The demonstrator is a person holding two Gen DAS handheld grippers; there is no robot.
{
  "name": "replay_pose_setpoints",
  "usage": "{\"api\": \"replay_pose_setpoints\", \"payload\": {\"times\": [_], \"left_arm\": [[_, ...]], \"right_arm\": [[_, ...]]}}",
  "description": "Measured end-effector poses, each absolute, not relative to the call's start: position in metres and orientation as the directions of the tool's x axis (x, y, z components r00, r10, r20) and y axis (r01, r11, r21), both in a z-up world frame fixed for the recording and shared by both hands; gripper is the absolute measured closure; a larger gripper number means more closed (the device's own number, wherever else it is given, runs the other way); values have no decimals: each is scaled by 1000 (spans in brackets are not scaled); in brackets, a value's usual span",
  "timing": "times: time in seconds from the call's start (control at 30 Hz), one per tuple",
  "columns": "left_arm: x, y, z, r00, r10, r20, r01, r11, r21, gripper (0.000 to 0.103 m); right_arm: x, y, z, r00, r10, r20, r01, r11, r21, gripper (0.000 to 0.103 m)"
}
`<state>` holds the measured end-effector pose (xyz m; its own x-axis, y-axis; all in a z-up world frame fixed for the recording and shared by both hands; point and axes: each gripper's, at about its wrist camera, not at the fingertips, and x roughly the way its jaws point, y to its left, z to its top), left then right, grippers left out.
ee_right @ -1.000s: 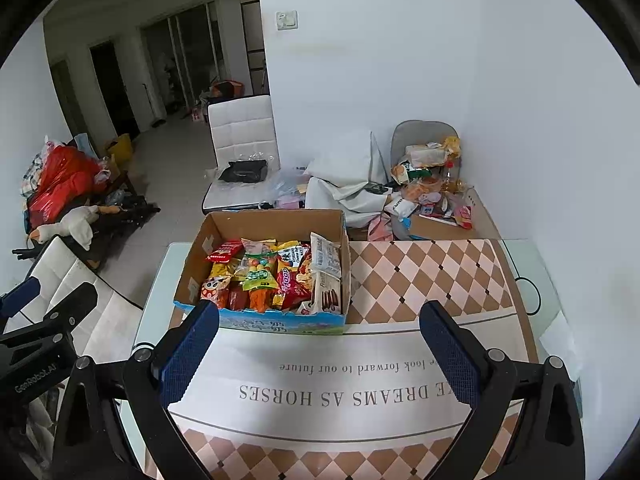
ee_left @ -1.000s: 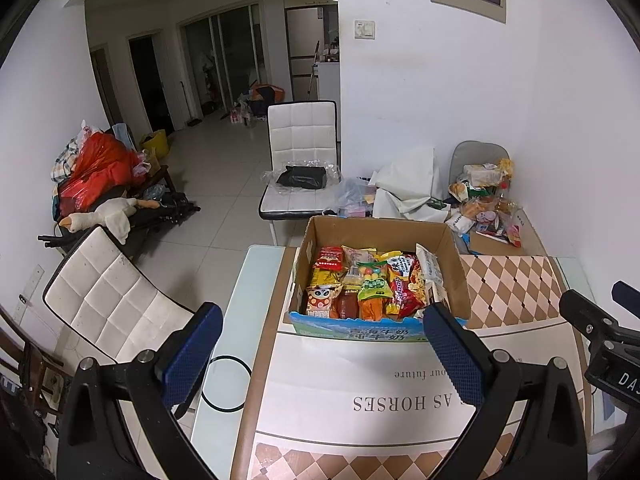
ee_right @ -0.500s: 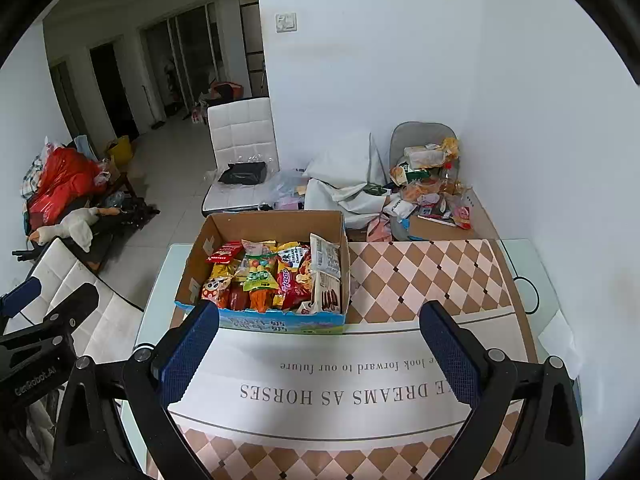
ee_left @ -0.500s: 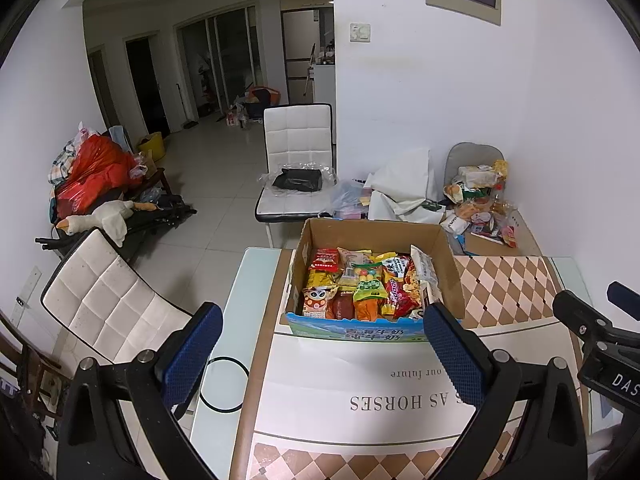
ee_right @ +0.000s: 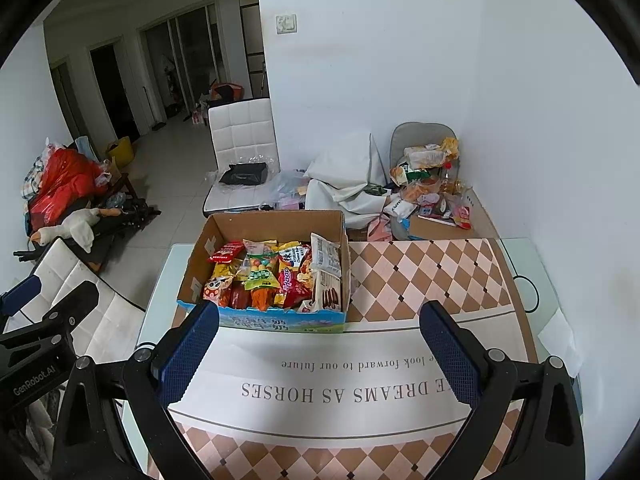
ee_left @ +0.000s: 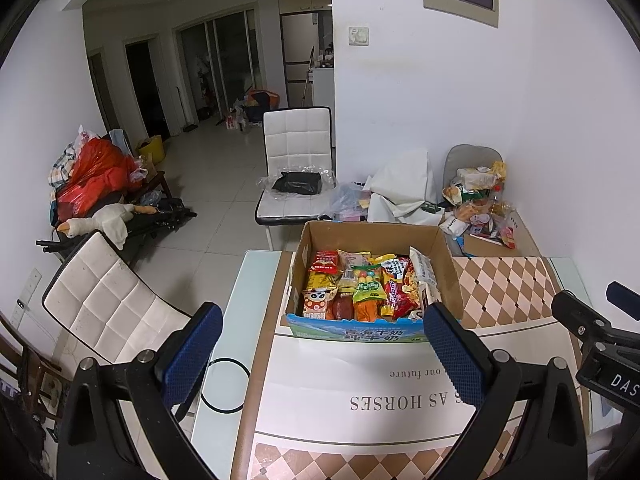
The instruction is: Organize snacks
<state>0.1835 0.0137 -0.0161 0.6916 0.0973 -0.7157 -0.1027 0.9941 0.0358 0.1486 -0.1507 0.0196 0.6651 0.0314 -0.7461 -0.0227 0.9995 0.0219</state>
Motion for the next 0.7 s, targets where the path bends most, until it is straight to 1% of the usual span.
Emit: {"api": "replay_pose_setpoints", "payload": {"times": [0.7], "left_arm": [[178,14,-10,696,97,-711,-104,994,35,0]], "right_arm": [[142,-150,26,668,34,-744,-23,999,26,1]]}}
